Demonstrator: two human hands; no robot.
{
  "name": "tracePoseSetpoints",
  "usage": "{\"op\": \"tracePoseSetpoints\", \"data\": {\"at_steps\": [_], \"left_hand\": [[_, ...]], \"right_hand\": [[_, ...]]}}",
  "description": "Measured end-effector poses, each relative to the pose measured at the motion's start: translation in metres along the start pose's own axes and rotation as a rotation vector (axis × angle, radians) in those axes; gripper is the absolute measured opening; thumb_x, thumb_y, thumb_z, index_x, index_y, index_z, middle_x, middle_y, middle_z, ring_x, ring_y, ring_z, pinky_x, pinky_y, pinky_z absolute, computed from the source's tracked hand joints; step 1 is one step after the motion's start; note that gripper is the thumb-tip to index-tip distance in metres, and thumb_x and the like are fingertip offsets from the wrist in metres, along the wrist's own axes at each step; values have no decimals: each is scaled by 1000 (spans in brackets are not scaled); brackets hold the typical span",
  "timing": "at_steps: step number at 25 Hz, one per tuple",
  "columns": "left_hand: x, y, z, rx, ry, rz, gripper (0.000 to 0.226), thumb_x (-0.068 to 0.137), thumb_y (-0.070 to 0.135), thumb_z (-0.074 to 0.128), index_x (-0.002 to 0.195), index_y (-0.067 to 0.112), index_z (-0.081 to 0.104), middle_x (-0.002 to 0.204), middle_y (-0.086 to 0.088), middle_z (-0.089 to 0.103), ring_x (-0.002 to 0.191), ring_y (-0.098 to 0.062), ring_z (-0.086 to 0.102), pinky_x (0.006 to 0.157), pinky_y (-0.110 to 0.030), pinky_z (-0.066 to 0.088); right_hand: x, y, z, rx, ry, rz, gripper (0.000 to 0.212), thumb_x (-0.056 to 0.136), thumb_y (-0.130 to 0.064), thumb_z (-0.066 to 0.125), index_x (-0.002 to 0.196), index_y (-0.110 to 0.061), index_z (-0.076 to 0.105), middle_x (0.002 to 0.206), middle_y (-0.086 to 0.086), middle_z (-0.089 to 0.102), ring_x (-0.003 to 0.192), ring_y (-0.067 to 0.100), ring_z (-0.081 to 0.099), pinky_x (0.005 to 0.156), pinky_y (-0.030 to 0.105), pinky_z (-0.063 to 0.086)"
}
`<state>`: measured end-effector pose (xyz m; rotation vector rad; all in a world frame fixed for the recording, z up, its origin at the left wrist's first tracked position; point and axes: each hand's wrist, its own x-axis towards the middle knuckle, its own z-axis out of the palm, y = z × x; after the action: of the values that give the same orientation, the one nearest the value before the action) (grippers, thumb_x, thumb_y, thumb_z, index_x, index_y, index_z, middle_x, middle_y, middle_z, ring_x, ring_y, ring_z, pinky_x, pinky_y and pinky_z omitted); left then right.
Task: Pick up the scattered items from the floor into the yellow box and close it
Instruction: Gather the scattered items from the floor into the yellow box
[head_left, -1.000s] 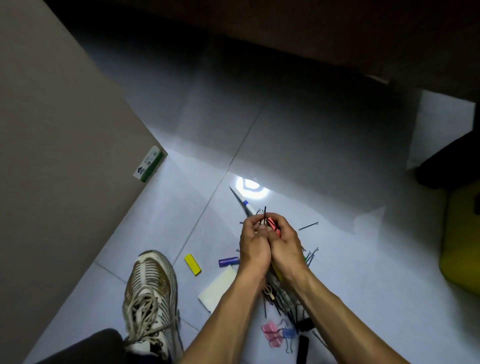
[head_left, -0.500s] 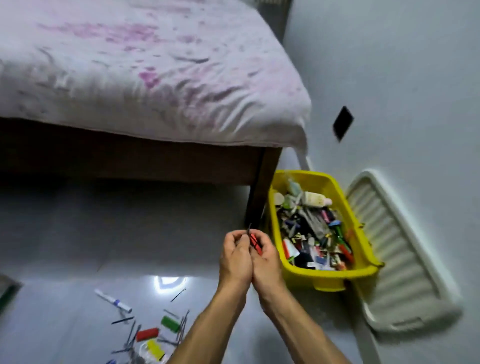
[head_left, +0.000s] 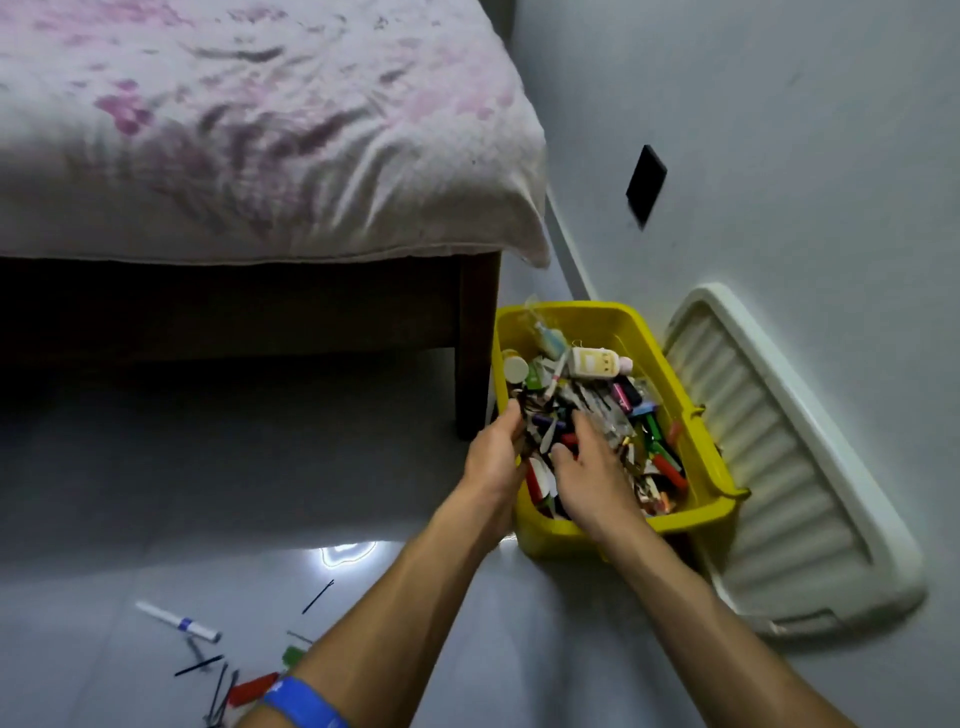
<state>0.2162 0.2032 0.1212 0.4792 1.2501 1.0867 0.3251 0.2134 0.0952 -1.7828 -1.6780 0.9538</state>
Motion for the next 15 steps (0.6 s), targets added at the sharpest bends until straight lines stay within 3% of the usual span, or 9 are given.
{"op": "tracePoseSetpoints", "data": {"at_steps": [3, 5, 6, 11, 15], "left_hand": [[-8, -12, -32, 53, 93, 23, 38, 106, 30, 37, 129, 9, 57, 105, 6, 70, 95, -5, 65, 82, -21, 51], [-23, -28, -66, 112, 187, 8, 43, 105, 32, 38, 142, 13, 48, 137, 0, 57, 123, -14, 53, 108, -32, 40], [-32, -37, -83, 132, 222, -6, 44, 105, 33, 38, 144, 16, 46, 145, -1, 50, 131, -16, 47, 114, -36, 35], [-70, -71, -174, 184, 405, -82, 46, 103, 38, 37, 145, 21, 45, 149, -1, 46, 135, -19, 44, 114, -38, 35], [-93, -100, -255, 203, 517, -68, 43, 103, 32, 41, 143, 20, 48, 148, 0, 48, 133, -19, 47, 110, -29, 34]], "right_hand": [[-19, -1, 20, -19, -5, -40, 53, 102, -22, 44, 153, -21, 29, 161, -1, 24, 148, 17, 20, 115, 28, 15], [-35, -12, 45, -27, -81, -89, 56, 100, -21, 49, 153, -22, 29, 161, -3, 22, 148, 15, 20, 113, 26, 18], [-47, -17, 60, -28, -132, -113, 57, 100, -21, 50, 153, -23, 28, 161, -4, 22, 147, 15, 21, 113, 27, 20], [-109, -39, 154, -37, -395, -159, 52, 99, -21, 53, 148, -29, 35, 156, -4, 34, 140, 21, 38, 112, 39, 38], [-145, -48, 218, -78, -618, -227, 45, 97, -21, 53, 142, -26, 46, 147, -4, 48, 131, 16, 47, 108, 33, 42]]}}
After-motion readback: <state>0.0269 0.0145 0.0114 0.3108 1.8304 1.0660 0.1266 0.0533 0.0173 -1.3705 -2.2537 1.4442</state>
